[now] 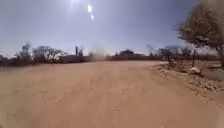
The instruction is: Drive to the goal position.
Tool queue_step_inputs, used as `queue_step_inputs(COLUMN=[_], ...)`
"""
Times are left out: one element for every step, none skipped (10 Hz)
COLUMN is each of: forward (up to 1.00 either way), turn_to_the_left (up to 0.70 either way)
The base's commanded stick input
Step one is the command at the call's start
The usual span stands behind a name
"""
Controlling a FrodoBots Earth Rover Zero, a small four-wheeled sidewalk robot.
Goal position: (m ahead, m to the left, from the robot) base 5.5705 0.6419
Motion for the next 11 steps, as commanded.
queue_step_inputs(forward=[1.00, 1.00, 1.00, 1.00, 1.00, 1.00, 1.00, 1.00, 1.00, 1.00, 1.00], turn_to_the_left=[0.00, 0.00, 0.00, 0.00, 0.00, 0.00, 0.00, 0.00, 0.00, 0.00, 0.00])
